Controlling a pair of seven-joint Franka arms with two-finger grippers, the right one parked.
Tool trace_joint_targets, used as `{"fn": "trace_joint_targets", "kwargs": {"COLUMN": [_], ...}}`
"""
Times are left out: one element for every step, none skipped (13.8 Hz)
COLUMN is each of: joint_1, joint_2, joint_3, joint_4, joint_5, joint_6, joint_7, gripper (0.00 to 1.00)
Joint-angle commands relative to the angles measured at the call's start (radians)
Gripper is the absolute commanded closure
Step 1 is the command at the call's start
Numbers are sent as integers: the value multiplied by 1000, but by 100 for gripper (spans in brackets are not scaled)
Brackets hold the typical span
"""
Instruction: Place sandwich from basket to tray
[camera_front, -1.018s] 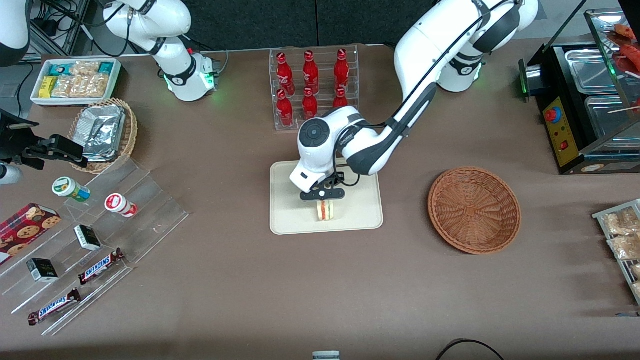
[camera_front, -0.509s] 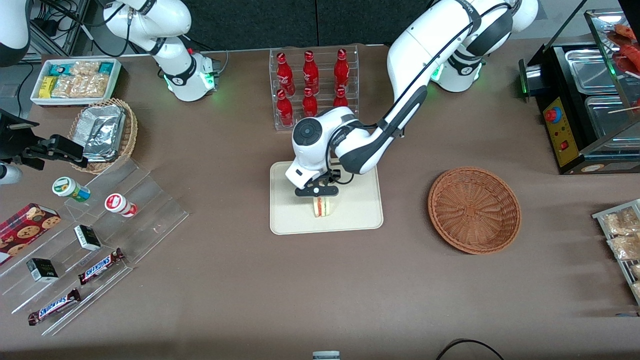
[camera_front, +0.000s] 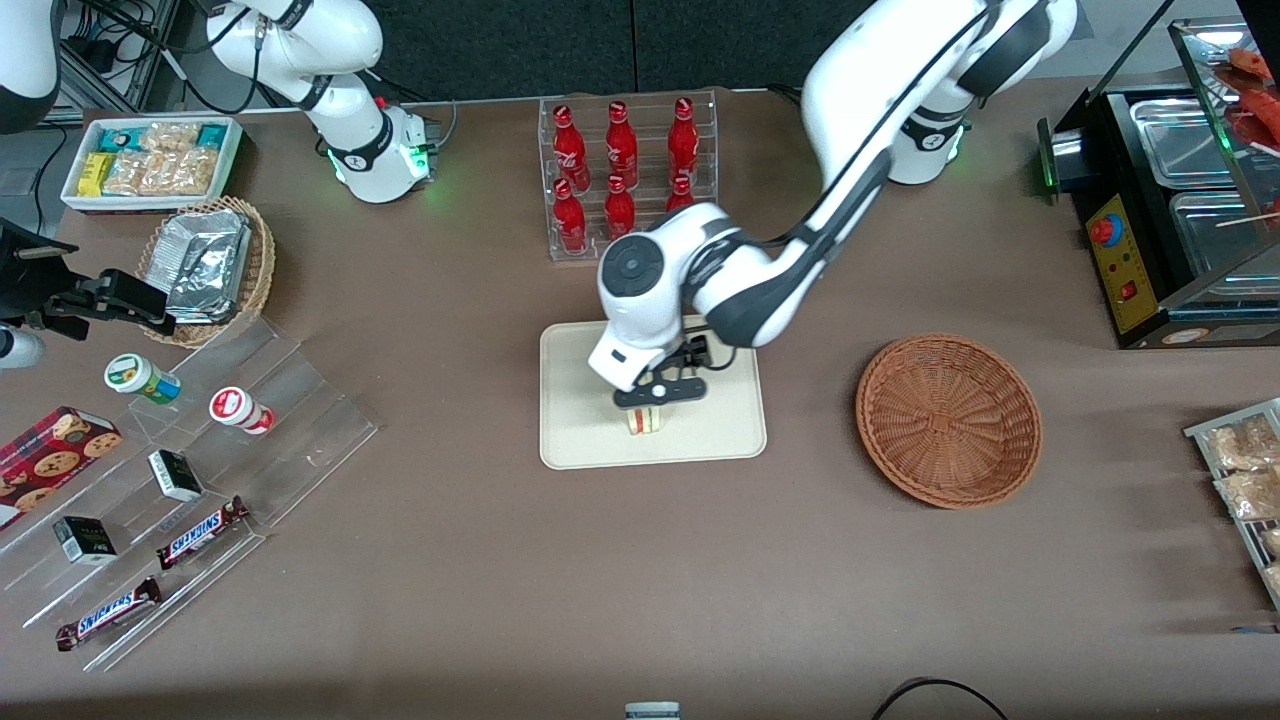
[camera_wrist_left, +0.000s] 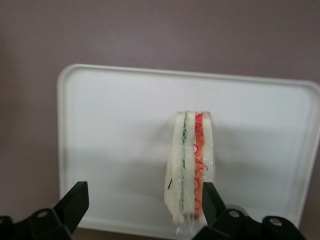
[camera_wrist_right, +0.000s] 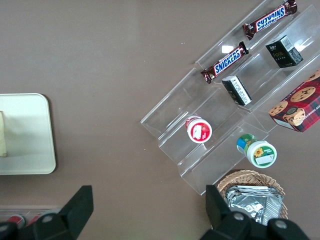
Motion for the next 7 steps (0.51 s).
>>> {"fn": "trace_joint_targets", "kwargs": {"joint_1": [76,96,136,173,199,239,283], "joint_2": [-155,-187,-221,-245,-273,-298,-319], "joint_3": [1,1,1,-1,1,1,-1], "joint_4": [-34,-31,-22,-19,-13,-7,-5], "joint_5": [-49,-66,-80,-81,-83,-84,-86], "joint_6": [-122,-170,-216,-251,-285,-326,-369], "joint_7": [-5,-1,2,14,62,127,190], "gripper": [0,0,0,0,0,0,0]}}
